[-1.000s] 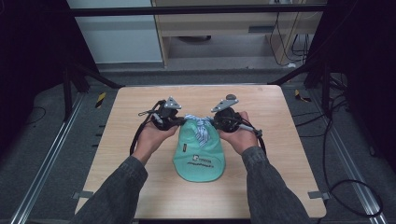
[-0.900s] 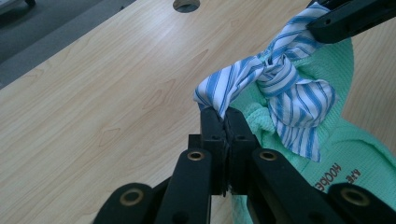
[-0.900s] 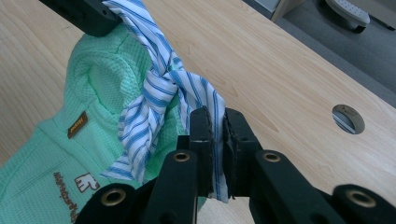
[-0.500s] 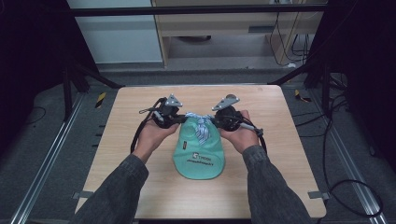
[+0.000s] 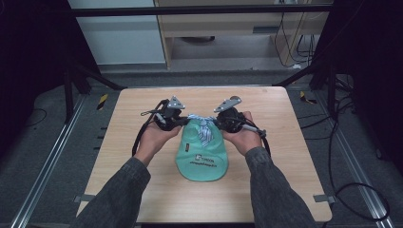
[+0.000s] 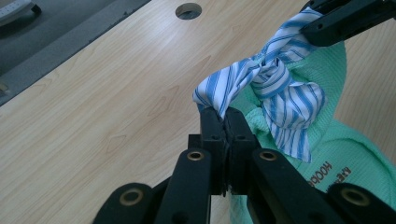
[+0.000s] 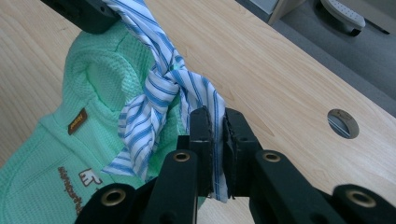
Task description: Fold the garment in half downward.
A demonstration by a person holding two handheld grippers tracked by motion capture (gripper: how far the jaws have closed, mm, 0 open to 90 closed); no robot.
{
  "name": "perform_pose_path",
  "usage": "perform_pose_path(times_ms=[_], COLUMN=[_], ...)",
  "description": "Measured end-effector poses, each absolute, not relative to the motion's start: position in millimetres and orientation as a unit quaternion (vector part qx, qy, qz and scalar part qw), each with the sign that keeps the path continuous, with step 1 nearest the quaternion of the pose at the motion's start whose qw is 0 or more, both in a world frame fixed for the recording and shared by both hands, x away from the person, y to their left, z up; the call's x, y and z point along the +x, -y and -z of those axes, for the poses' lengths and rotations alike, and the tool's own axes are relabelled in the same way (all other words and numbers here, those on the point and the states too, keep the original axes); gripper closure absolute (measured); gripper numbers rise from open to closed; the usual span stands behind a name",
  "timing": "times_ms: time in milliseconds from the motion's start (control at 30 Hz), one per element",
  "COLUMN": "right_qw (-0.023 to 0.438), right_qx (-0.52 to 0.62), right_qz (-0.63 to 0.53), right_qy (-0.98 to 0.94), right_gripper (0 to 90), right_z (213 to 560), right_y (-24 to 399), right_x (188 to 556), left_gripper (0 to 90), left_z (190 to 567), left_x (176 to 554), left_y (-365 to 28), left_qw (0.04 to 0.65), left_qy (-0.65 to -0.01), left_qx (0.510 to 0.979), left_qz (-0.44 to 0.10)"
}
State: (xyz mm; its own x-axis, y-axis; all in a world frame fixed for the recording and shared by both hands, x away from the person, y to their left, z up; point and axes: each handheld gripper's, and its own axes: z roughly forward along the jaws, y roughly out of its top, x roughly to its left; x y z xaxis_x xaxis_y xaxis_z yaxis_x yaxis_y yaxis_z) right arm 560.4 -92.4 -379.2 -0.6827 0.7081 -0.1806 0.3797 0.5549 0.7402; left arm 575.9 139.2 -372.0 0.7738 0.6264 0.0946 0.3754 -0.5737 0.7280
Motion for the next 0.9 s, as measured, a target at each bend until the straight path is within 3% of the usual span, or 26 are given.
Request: perform_pose_path(times_ms=[900], right_qw=[0.242], right_qx=[0.312], right_qz=[-0.349], right_qy=[-0.85], right_gripper=[83.1], right_z=[378.9], right_y=[87.5], right_x=[560.4], left_gripper=[88.1], left_z=[376.2], left_x=[573.6], left_y=[-147.9], left_qw=[0.373], left_qy=[-0.286], left_qx=[0.865], left_qz=[-0.176])
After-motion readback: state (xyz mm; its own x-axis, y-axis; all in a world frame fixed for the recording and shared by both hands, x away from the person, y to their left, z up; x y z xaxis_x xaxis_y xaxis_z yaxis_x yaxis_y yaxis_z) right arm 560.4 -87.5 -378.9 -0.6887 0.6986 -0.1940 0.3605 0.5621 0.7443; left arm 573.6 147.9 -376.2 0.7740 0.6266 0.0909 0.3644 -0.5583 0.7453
